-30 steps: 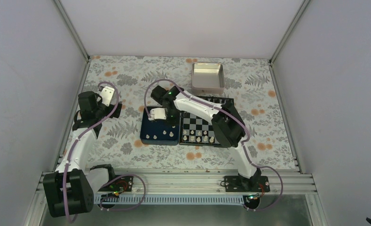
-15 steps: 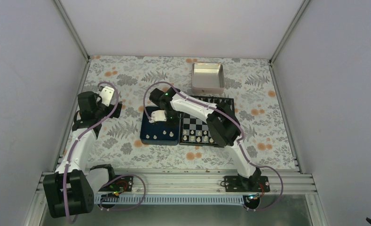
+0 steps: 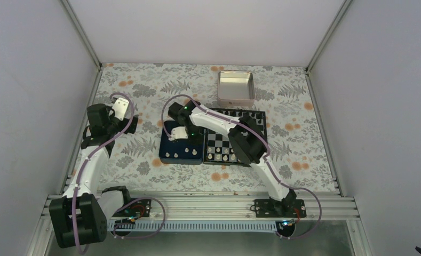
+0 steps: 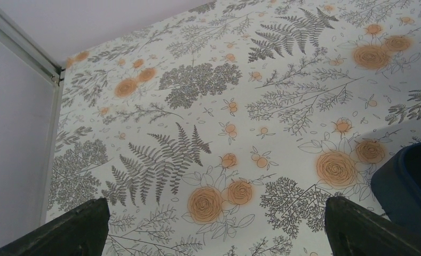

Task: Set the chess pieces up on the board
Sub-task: Pick up the chess piece from the storage box.

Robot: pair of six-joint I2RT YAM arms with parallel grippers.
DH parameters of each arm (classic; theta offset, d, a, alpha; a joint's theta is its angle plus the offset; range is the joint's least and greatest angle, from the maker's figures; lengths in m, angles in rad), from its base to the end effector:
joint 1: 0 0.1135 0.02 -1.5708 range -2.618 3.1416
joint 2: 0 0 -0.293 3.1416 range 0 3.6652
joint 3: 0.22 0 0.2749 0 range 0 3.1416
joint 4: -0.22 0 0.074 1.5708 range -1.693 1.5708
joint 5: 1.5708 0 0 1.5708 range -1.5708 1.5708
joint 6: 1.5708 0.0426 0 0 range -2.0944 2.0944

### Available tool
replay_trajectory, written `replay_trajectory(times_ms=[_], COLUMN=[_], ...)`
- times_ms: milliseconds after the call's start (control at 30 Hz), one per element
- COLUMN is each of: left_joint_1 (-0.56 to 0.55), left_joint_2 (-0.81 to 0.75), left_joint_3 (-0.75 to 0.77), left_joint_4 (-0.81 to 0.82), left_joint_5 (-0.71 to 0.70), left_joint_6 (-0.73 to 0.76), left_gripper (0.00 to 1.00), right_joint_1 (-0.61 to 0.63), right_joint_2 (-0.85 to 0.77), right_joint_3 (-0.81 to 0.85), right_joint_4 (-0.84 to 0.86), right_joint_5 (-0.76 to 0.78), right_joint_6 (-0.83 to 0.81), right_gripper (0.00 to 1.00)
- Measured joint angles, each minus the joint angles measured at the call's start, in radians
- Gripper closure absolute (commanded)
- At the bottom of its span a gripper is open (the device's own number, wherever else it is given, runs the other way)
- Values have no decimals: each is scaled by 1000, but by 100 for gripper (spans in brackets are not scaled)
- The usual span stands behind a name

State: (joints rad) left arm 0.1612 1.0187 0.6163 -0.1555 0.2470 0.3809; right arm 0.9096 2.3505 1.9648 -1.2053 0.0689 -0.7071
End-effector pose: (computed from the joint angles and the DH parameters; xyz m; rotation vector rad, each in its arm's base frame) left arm 0.2331 0.0274 0.2521 0.3749 2.0769 0.0609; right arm 0.3061 0.3887 0.1600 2.2617 -2.1587 0.1104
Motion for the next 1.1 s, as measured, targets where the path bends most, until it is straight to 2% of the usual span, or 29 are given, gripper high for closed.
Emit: replay_trajectory(times_ms=[133, 367, 500, 633, 700, 767, 1100], left_joint_1=[1, 1, 2, 6, 6, 6, 7], left_joint_2=[0, -1, -1, -1, -1, -1, -1], left_joint_3=[0, 0, 0, 0, 0, 0, 0], left_joint_4=[0, -3, -3, -3, -3, -3, -4], left_joint_5=[4, 16, 20, 21, 21, 21, 21], left_joint_6=[0, 0, 0, 0, 0, 0, 0], left_gripper=[0, 0, 0, 0, 0, 0, 0], right_joint_1=[0, 0, 0, 0, 0, 0, 0], right_joint_2=[3, 5, 5, 5, 5, 5, 3], right_joint_3=[4, 19, 24, 24, 24, 25, 21], right_joint_4=[-7, -21, -30, -32, -34, -34, -37], right_joint_5=[0, 0, 0, 0, 0, -2, 12], right_joint_6=[1, 3, 6, 6, 6, 6, 9], right_gripper=[76, 91, 95, 96, 87, 83, 82])
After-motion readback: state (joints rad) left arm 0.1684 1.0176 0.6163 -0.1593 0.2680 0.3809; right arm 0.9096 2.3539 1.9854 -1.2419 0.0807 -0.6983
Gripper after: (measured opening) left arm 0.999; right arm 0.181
